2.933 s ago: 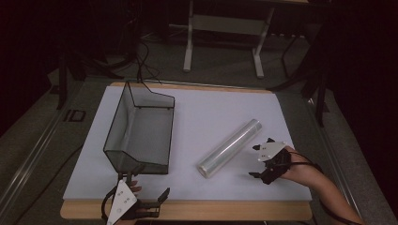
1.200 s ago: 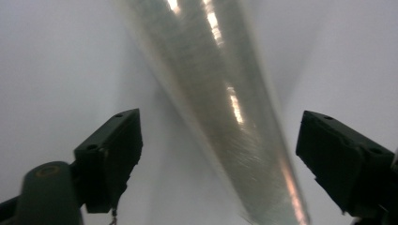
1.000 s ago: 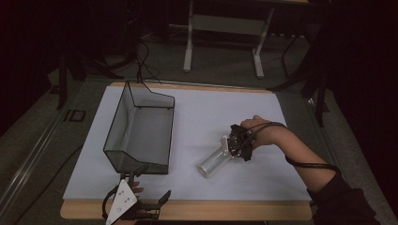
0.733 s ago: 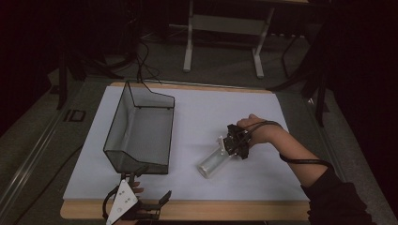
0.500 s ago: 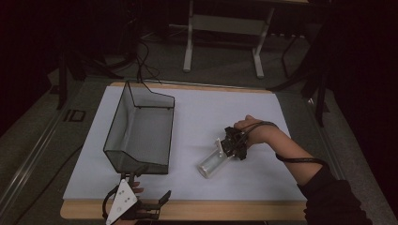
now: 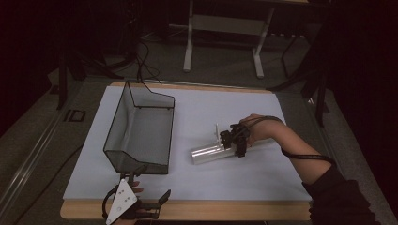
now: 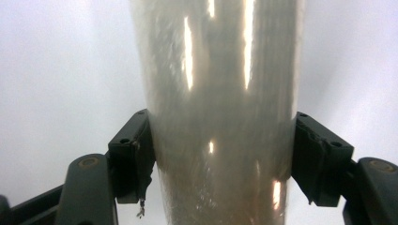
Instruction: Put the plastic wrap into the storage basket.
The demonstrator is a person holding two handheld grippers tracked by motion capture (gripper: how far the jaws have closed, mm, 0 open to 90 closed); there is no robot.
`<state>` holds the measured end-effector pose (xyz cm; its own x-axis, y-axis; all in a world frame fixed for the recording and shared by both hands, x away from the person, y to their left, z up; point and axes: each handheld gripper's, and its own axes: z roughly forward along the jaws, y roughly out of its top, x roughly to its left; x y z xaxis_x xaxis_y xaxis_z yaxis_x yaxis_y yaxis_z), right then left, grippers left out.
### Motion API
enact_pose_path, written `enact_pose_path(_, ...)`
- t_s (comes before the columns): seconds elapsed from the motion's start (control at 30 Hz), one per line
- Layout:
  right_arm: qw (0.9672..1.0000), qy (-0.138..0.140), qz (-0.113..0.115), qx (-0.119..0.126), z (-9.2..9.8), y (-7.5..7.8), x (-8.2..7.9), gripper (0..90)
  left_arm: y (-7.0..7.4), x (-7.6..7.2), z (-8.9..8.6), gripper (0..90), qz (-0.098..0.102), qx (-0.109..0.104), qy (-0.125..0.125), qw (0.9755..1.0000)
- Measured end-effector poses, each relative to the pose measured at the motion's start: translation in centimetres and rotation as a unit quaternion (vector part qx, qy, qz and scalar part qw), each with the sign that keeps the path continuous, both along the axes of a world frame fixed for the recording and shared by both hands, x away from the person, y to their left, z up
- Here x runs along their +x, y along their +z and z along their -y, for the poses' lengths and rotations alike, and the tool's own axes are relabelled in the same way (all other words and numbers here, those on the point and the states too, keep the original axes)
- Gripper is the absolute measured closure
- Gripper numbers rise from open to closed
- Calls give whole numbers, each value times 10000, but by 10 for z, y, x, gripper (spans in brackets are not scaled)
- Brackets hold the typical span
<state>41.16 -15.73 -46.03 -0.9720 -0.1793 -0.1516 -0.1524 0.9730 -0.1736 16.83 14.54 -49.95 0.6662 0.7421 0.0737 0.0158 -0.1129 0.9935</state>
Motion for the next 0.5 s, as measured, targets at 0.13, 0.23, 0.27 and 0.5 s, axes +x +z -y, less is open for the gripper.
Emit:
enact_pose_path(0.13, 9959, -792, 45, 445, 2, 24, 4, 320, 0, -1, 1, 20, 14, -8, 10, 10000)
enact_pose_path(0.23, 9827, -1570, -118, 973, 8, 38, 9, 326, 1, -1, 1, 20, 32, -9, 15, 10000)
enact_pose_path(0.27, 9792, -1664, -126, 1154, 12, 40, 9, 326, 1, -1, 1, 20, 24, -11, 17, 10000)
enact_pose_path(0.5, 9167, -3202, 254, 2378, 33, 45, 10, 327, 1, -2, 1, 20, 48, 4, 8, 10000)
